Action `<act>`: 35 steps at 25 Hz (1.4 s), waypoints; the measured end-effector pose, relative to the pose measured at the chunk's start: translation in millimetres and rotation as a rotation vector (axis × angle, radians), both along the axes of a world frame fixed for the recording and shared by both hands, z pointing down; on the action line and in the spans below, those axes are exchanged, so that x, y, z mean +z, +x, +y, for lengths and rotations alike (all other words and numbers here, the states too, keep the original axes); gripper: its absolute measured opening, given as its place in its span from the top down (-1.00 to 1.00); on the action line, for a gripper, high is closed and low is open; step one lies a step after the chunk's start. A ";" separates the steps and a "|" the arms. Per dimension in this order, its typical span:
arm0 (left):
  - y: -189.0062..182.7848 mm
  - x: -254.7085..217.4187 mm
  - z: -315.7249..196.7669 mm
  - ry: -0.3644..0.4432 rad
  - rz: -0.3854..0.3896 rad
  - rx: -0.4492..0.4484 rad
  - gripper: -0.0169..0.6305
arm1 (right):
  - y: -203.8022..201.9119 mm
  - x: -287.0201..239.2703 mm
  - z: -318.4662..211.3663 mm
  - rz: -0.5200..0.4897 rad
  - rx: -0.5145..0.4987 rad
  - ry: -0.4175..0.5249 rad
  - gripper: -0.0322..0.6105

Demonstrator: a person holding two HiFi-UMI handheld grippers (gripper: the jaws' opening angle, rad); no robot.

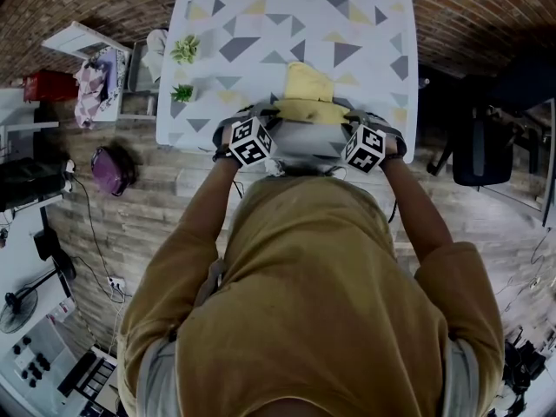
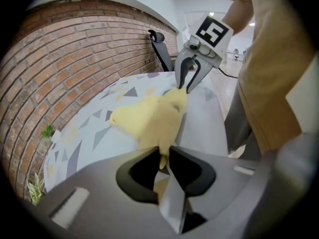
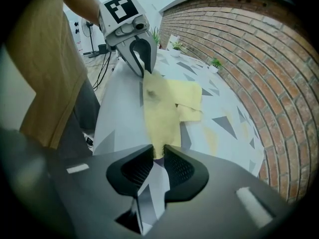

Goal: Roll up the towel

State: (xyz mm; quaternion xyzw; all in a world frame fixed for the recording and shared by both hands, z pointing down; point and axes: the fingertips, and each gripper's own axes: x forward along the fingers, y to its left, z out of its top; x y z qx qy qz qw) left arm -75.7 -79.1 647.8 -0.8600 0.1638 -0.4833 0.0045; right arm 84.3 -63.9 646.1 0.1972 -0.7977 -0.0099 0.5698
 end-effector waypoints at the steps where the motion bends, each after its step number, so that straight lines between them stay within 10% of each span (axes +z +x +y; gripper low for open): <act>1: -0.3 -0.3 -0.1 0.001 0.001 -0.002 0.56 | 0.3 0.2 -0.3 -0.005 0.007 0.002 0.68; 14: -3.5 -16.2 8.3 -0.023 0.056 -0.017 0.60 | -2.4 -12.8 9.6 -0.094 0.095 -0.055 0.77; 35: -2.7 -30.7 8.6 -0.508 0.302 -0.084 0.61 | 5.5 -43.4 -17.6 -0.235 0.181 -0.373 0.78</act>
